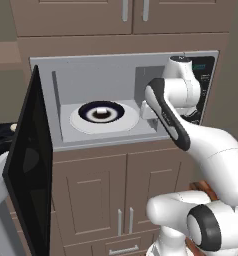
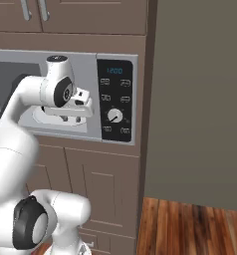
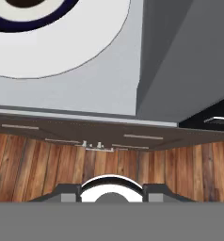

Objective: Pick the marshmallow from the microwave and place it on plate located on the counter.

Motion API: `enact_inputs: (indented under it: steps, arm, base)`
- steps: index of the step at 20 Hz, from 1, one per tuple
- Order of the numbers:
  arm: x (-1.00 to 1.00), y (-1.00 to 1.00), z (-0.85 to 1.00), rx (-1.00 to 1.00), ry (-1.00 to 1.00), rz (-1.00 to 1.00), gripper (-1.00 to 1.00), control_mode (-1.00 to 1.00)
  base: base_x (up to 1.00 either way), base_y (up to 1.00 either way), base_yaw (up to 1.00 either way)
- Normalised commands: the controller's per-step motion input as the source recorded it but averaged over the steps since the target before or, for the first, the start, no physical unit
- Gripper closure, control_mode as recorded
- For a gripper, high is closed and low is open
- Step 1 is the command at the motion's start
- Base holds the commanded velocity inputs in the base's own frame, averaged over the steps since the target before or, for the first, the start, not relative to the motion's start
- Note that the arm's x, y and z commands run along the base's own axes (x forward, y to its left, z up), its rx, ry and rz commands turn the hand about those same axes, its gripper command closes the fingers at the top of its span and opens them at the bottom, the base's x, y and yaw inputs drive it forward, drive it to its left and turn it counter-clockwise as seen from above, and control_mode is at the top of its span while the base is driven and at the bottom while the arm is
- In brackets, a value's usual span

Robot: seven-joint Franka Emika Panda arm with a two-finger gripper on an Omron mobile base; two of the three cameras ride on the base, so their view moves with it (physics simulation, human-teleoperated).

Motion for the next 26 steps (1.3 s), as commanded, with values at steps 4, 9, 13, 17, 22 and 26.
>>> enact_inputs:
  steps: [4, 9, 13, 17, 22, 26]
  arm:
    - [-0.27, 0.11, -0.06, 0.0, -0.01, 0.0, -1.0, -1.0]
    - [-0.53, 0.93, 0.0, -0.01, -0.14, -0.01, -1.0, -1.0]
    - [-0.09, 0.91, 0.0, 0.0, -0.22, -0.09, -1.0, -1.0]
    - [0.04, 0.63, 0.08, 0.0, -0.21, -0.14, -1.0, -1.0]
    - [0.17, 0.31, 0.0, 0.02, -0.24, -0.07, -1.0, -1.0]
    - [0.0, 0.43, 0.01, 0.0, -0.32, -0.03, -1.0, -1.0]
  base:
    - [0.0, 0.0, 0.0]
    - [0.0, 0.0, 0.0]
    - [0.0, 0.0, 0.0]
    - [0.0, 0.0, 0.0]
    - [0.0, 0.0, 0.0]
    - [0.0, 0.0, 0.0]
